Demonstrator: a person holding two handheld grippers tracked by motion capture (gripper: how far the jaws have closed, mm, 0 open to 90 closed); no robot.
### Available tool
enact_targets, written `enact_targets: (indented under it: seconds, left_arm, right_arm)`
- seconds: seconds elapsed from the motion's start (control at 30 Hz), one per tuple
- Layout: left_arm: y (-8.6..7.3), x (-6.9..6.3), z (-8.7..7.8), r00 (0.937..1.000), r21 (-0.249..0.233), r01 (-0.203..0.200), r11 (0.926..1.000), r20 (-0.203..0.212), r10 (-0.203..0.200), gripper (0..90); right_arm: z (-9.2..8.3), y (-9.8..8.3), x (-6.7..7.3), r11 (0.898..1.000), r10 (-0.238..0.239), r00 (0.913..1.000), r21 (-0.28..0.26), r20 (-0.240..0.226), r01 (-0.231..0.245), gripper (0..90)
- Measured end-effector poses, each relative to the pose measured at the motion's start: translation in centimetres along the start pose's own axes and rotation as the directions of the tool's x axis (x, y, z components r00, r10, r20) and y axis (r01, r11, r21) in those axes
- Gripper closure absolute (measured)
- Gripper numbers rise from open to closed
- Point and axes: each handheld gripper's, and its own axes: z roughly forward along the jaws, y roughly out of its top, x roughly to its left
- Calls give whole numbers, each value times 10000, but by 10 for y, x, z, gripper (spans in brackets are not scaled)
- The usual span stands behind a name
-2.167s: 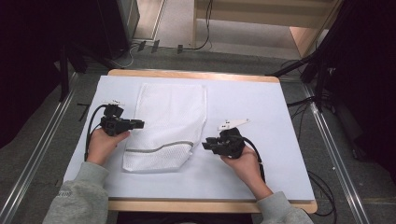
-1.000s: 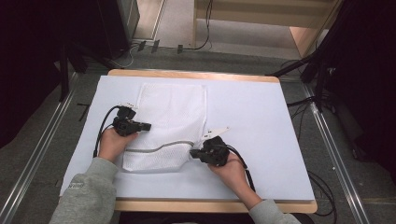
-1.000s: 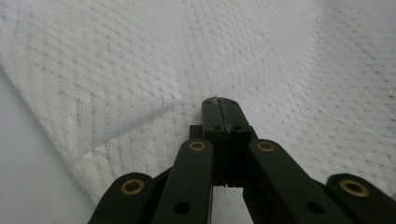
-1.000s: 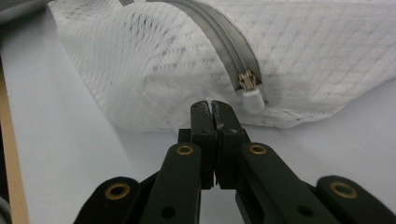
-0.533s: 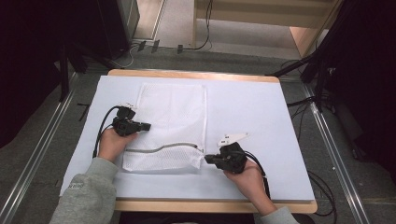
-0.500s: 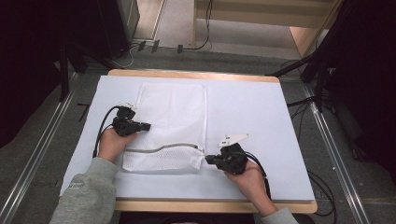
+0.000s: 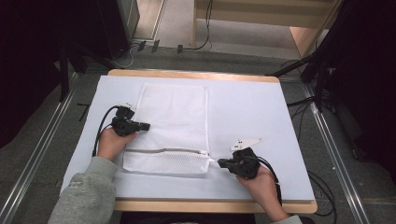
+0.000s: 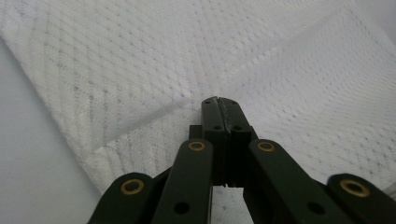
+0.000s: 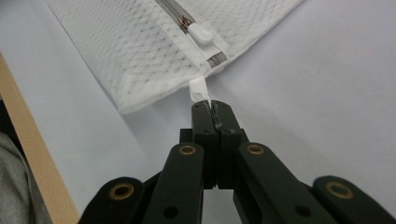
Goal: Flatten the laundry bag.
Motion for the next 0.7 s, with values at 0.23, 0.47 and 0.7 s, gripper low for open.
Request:
enact_targets:
  seconds: [0.23, 0.47, 0.7]
  left_arm:
    - [0, 2, -1, 10000, 11, 80, 10000, 47, -80, 900]
    - [1, 5, -3, 9985, -77, 477, 9988, 265, -475, 871]
    - [3, -6, -14, 9985, -236, 336, 9992, 443, -326, 757]
  right_arm:
    - [-1, -5, -6, 9994, 178, 9989, 303, 443, -192, 900]
    - [-4, -5, -18, 9988, 490, 9979, 64, 418, -493, 900]
    - [-9, -1, -15, 9980, 302, 9995, -553, 48, -298, 726]
